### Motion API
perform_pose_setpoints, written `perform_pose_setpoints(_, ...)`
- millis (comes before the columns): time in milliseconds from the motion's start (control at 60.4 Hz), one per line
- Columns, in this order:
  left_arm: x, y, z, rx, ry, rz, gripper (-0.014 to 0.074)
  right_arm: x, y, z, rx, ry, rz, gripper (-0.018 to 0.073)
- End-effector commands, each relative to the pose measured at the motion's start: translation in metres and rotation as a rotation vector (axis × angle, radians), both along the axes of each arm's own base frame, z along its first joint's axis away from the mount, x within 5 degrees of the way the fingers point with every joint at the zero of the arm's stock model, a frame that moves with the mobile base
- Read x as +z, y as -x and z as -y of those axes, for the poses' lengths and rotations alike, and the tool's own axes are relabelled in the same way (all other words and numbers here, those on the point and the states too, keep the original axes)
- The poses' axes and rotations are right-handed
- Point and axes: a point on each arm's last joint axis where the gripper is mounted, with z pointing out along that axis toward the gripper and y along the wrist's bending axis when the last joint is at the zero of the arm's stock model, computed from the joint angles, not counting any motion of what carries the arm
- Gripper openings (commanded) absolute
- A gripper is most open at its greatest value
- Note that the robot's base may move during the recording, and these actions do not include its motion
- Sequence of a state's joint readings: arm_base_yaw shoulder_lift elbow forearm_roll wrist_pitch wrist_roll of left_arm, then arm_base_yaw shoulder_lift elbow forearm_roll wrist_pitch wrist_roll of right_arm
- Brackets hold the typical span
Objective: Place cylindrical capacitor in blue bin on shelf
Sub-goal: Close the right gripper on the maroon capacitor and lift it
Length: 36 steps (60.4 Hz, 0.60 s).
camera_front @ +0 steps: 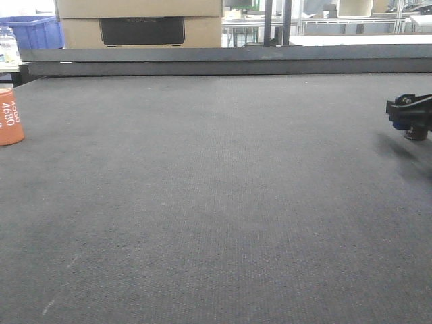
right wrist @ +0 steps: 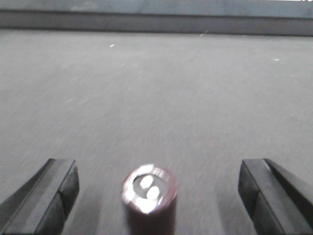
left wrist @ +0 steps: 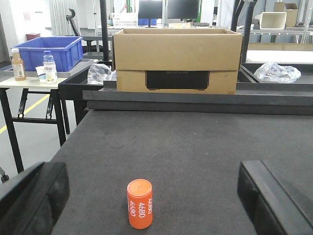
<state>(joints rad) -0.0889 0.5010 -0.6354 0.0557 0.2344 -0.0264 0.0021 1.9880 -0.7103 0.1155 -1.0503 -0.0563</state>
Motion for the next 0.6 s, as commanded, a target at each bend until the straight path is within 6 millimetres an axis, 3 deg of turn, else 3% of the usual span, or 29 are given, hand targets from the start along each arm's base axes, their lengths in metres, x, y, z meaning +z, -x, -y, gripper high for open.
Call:
perform_pose_setpoints(0,0.004,0.001,0.001,-0.006,0.002,0.023,0.0610,0.000,-0.009,0.005,-0.025,0.001,0.035,0.0568)
perform_pose_setpoints(232,0.004,0.001,0.001,-0.006,0.002,0.023,0.0610,-0.011,-0.023,0.009,-0.034,0.009,0.015,0.0568)
perform_pose_setpoints(447,0.004,0.001,0.001,-0.006,0.002,0.023,0.0610,-0.017,-0.025,0.005,0.011,0.026,-0.007,0.0568)
perform_pose_setpoints(563,0.004,0.001,0.001,-0.006,0.002,0.023,0.0610,-0.019,-0.025,0.005,0.012,0.024,-0.020,0.0496)
perform_pose_setpoints(579,0.004,0.001,0.001,-0.006,0.002,0.023,0.0610,-0.019,-0.025,0.005,0.012,0.024,-0.020,0.0452)
